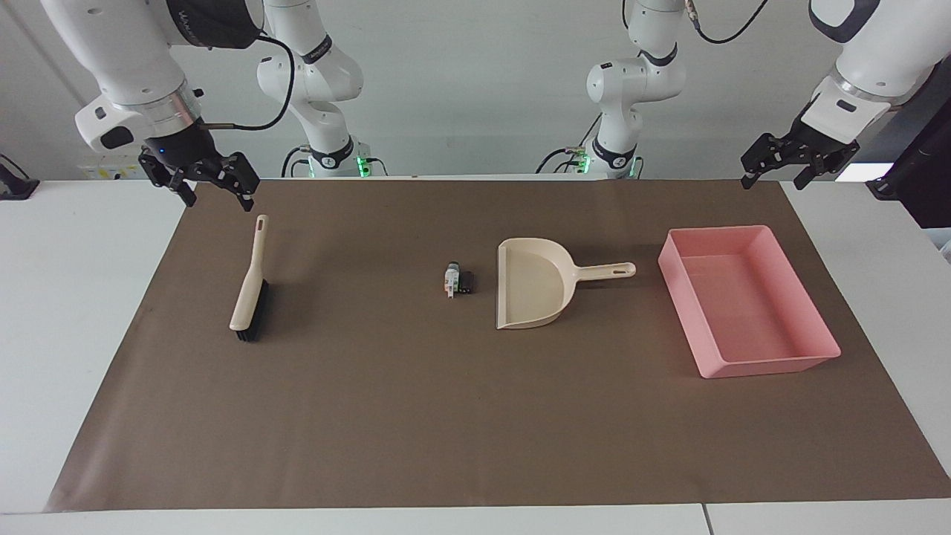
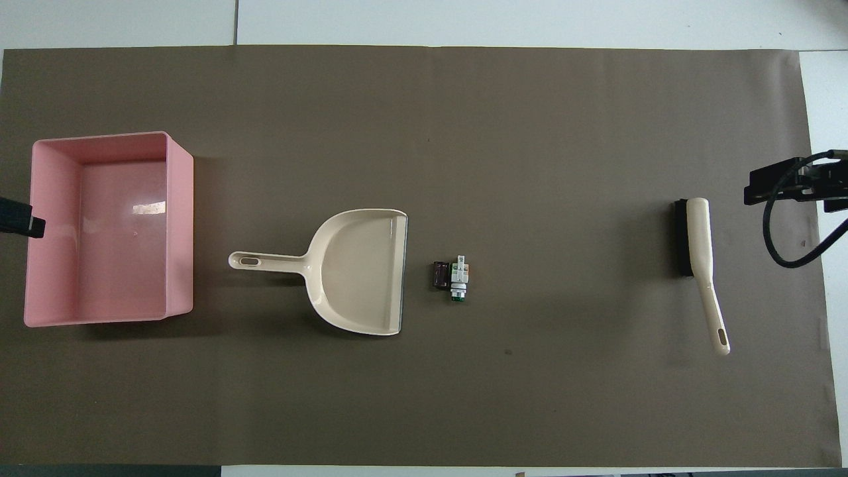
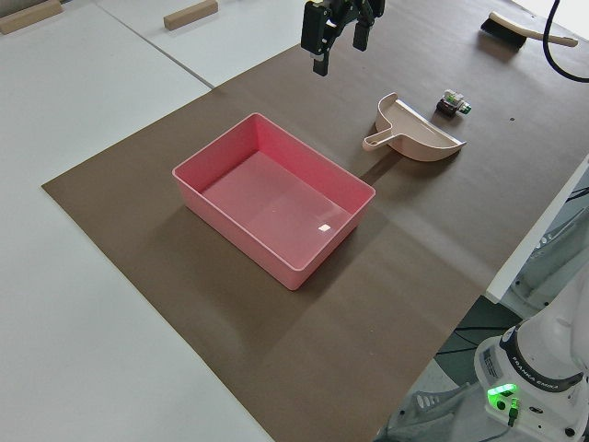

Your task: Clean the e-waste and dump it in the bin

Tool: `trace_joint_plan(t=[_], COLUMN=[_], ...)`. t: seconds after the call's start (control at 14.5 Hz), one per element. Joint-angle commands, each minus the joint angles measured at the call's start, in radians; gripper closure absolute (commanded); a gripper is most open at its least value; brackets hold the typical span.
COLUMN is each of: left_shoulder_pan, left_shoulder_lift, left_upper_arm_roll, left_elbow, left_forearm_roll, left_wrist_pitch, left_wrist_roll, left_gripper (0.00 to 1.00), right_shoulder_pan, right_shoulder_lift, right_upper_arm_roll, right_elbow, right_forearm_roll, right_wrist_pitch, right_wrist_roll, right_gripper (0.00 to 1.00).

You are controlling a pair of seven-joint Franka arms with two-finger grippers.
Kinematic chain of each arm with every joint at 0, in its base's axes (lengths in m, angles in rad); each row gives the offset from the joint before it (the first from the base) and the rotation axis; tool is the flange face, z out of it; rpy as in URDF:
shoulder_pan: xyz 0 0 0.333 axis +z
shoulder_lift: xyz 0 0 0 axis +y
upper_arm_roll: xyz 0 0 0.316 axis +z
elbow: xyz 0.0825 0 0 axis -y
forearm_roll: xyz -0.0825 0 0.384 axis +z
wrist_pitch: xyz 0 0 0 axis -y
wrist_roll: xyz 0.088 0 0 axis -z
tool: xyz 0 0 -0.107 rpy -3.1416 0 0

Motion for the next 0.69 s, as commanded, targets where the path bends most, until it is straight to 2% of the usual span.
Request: trace_joint_plan(t=[0.0, 0.48, 0.62], left_shoulder_pan=[0.001, -0.005, -0.005], left_shoulder_lift=[-0.005, -0.005, -0.005], left_upper_arm_roll=[0.002, 0.0, 0.0], left_elbow=[-0.003, -0.001, -0.001], left_forearm_roll=[0.022, 0.024, 0.024], left_wrist_pitch=[-0.012, -0.017, -0.014], left_wrist_roll=[0.004, -0.002, -0.002], left_gripper=[0.01, 0.01, 0.01], right_shoulder_pan=[-0.007, -0.007, -0.013], right_shoulder_lift=[-0.013, -0.016, -0.034], right_upper_arm_roll=[0.002, 0.002, 0.002], right_elbow=[-0.016, -0.023, -0.059], right_forearm_roll=[0.01, 0.01, 0.012], right_wrist_pitch=[0.011, 0.01, 0.008], right_wrist_roll=[-0.017, -0.013, -0.013], right_gripper=[0.0, 0.0, 0.0])
